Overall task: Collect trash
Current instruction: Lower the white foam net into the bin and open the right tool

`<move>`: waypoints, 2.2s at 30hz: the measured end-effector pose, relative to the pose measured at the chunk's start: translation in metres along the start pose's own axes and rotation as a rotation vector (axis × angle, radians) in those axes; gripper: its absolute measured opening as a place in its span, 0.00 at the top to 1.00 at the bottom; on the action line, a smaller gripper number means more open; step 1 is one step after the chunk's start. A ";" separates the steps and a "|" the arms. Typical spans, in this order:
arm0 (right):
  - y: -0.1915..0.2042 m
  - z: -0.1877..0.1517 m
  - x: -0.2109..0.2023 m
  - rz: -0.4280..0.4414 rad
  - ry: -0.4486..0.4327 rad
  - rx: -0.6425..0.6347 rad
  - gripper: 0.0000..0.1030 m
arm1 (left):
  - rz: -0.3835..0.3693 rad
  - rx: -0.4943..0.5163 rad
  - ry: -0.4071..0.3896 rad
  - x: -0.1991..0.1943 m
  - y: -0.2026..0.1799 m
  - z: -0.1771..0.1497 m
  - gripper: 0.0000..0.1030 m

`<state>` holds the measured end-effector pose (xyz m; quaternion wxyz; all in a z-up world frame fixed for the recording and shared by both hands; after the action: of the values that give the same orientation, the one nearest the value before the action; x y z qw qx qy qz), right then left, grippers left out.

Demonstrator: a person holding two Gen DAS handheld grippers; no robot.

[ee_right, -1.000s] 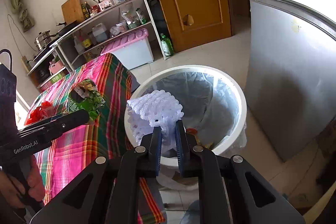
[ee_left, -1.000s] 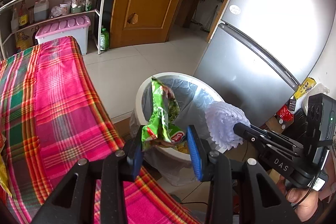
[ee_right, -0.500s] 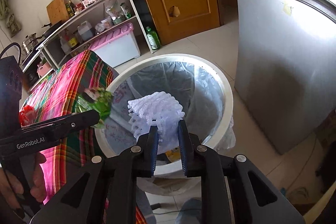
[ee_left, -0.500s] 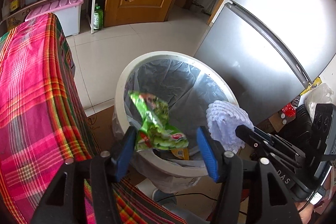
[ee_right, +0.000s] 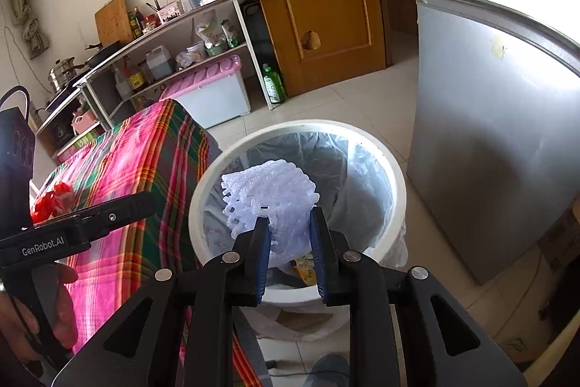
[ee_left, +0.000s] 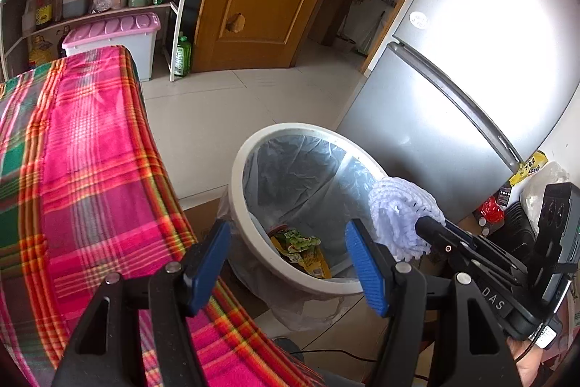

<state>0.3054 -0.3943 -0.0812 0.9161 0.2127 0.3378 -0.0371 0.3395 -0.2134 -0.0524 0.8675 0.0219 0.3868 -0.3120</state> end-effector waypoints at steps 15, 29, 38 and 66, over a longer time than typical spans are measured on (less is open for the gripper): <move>0.107 -0.017 -0.066 0.152 -0.054 -0.137 0.79 | 0.130 0.005 -0.186 -0.138 0.032 -0.021 0.34; 0.173 -0.074 -0.078 0.233 0.039 -0.234 0.79 | 0.290 -0.114 -0.216 -0.210 0.085 -0.087 0.34; 0.173 -0.068 -0.067 0.218 0.013 -0.222 0.79 | 0.328 -0.195 -0.200 -0.226 0.120 -0.124 0.34; 0.031 -0.028 0.045 -0.065 0.080 -0.005 0.34 | 0.293 -0.189 -0.134 -0.174 0.127 -0.114 0.34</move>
<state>0.3294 -0.3508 -0.1174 0.9007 0.2008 0.3808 -0.0576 0.2473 0.0123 -0.0388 0.9257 -0.0245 0.3483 -0.1454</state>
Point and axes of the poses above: each gripper's, at about its wrist camera, not at the fingertips, and x roughly the way its jaws point, y to its left, z to its top, the point moved 5 cm from there along x, roughly the way its jaws point, and after that the axes turned 12 degrees about x, right-handed, at the moved point
